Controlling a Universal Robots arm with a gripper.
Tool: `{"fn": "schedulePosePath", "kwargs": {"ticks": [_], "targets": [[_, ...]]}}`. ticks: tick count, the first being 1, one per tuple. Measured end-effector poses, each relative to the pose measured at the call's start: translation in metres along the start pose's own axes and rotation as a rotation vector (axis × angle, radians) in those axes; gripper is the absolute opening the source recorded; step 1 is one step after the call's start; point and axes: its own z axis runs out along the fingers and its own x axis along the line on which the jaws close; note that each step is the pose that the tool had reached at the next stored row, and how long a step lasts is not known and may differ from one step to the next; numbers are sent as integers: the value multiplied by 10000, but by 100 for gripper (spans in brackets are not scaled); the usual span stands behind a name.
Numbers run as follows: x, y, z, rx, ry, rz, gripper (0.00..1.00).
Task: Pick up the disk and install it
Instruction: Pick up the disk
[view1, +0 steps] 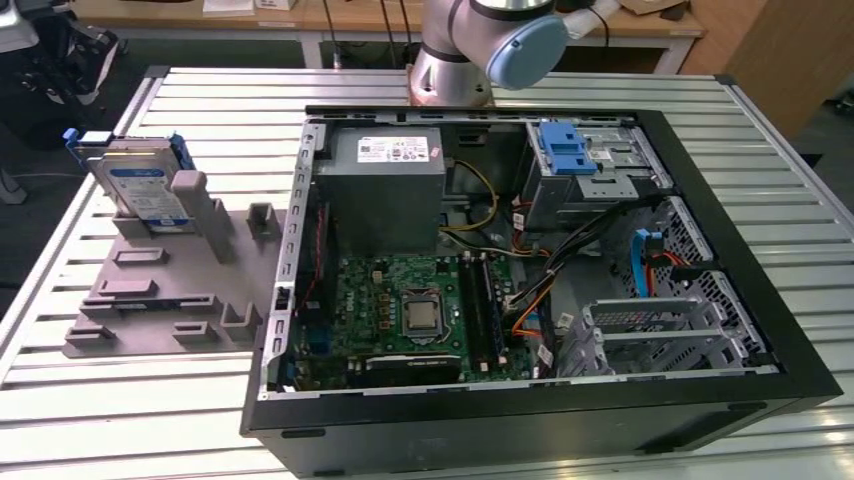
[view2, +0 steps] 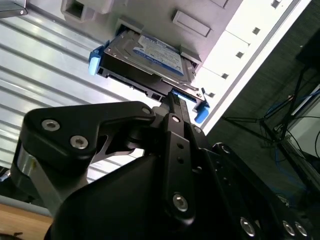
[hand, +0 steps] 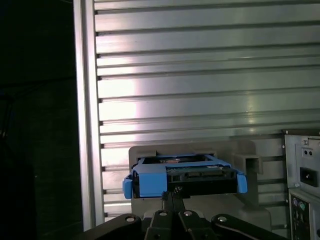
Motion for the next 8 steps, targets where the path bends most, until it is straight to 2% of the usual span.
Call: {"fn": "schedulePosePath", "kwargs": {"ticks": [8], "targets": [[0,0,5,-9,60,-1369,11]]}}
